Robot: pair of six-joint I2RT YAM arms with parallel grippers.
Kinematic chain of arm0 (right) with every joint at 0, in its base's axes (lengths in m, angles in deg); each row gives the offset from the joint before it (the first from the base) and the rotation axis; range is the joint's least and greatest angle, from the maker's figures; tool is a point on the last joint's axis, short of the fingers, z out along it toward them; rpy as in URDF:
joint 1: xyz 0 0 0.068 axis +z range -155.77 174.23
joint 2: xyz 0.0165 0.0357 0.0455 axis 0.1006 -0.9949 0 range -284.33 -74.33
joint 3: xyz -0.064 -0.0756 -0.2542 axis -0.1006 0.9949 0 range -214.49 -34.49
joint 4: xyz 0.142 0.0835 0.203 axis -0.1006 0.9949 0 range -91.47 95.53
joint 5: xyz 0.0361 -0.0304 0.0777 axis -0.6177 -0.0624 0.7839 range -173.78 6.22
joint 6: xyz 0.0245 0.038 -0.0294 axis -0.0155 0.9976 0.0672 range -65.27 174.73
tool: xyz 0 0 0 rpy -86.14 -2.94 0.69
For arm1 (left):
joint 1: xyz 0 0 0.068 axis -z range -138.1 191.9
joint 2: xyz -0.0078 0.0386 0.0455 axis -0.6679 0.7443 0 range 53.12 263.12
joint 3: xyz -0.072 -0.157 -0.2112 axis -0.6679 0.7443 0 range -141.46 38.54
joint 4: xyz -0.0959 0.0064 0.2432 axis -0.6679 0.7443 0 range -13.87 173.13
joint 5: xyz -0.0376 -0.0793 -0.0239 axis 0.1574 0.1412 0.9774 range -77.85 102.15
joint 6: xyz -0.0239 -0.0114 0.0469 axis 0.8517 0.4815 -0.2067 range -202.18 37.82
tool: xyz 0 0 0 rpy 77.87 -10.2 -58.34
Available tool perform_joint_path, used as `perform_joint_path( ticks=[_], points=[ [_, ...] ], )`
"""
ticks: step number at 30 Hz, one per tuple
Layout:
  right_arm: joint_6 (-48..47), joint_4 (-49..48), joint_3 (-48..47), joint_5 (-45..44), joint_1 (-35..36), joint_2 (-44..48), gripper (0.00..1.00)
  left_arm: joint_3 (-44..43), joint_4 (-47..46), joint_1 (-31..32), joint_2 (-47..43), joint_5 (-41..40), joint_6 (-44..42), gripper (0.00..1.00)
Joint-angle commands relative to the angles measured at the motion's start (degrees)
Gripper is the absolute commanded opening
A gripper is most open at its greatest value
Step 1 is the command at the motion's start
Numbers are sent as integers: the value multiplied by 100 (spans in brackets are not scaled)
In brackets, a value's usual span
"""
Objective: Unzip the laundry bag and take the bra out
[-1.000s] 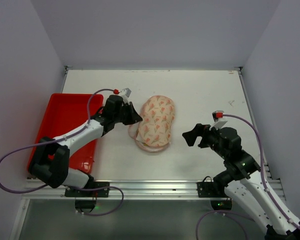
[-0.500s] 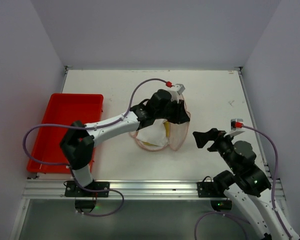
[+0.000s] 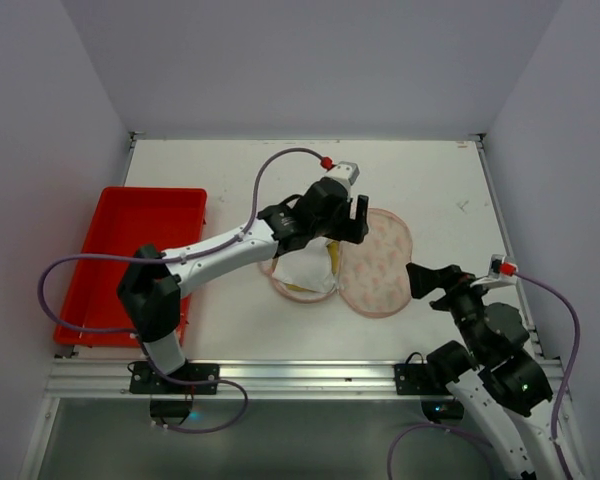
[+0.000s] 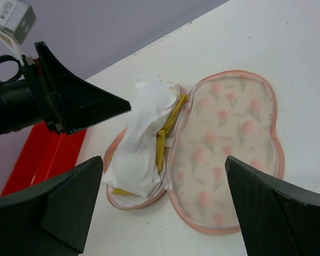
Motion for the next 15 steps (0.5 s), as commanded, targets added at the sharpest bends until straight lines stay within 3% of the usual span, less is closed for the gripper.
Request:
perform_joint_path(
  ticks=[1, 6, 15],
  points=[
    [107, -92, -7, 18, 3, -527, 99, 271, 405, -441, -249, -956, -105, 81],
    [63, -373, 159, 448, 3, -995, 99, 422, 494, -873, 110, -956, -139, 80],
    [63, -769, 450, 783, 3, -1347, 99, 185, 546, -961, 761, -710, -272, 77]
  ],
)
